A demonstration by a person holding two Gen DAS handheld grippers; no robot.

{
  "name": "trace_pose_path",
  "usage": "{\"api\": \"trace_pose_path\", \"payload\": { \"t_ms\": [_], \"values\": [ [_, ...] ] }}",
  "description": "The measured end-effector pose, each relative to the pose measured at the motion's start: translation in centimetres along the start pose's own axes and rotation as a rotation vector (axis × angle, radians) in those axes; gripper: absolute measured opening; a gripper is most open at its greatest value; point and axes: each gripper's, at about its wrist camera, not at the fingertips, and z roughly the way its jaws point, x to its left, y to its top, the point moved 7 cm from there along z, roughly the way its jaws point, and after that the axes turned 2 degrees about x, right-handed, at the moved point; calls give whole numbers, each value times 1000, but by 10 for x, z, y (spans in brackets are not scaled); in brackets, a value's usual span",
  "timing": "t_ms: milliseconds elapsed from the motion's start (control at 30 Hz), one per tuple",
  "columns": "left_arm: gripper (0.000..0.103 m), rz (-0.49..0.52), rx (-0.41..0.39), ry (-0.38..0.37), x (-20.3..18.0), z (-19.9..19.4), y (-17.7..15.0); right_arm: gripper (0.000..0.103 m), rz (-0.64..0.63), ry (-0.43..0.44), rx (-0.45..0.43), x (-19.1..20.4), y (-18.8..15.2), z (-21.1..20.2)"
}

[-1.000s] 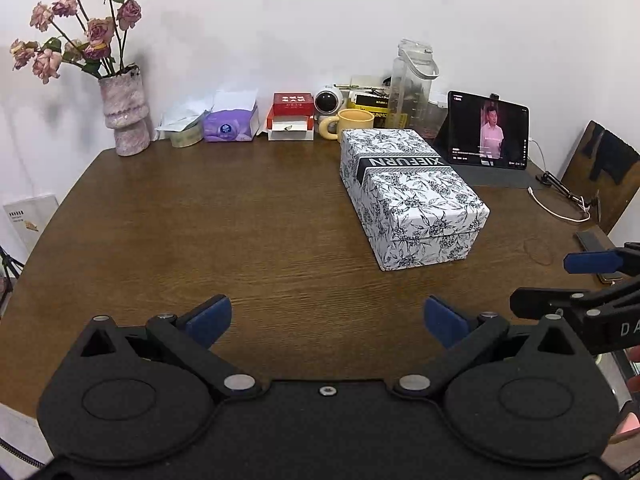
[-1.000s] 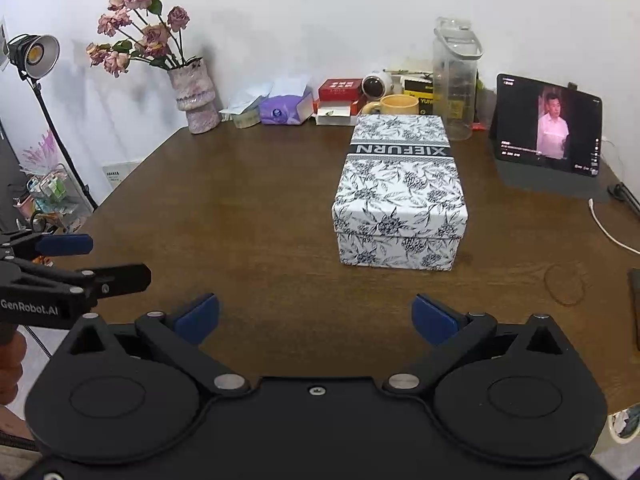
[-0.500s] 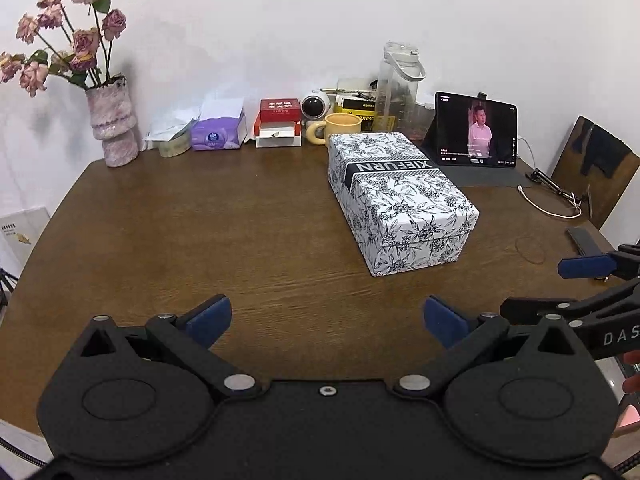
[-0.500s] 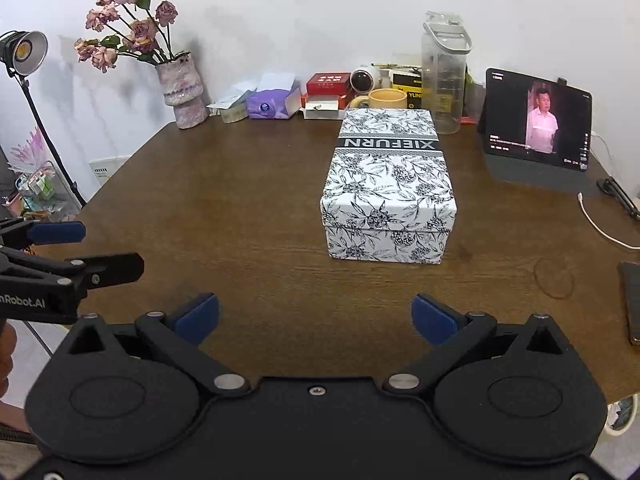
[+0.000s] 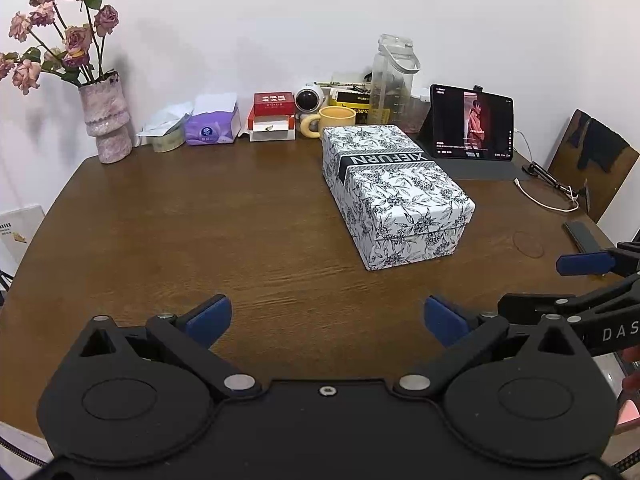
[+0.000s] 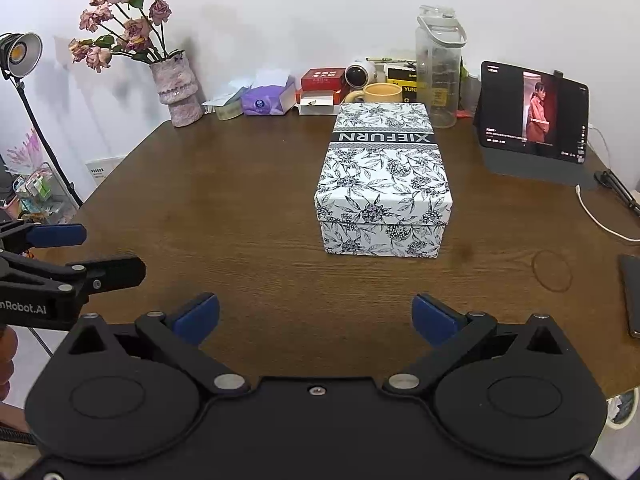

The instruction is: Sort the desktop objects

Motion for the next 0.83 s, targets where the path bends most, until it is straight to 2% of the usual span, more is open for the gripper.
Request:
{"api": "trace_pose_path", "payload": {
  "t_ms": [833],
  "values": [
    [103, 7, -5, -16, 1, -2, -1, 103, -7, 14, 9, 7, -4, 2]
  ]
}}
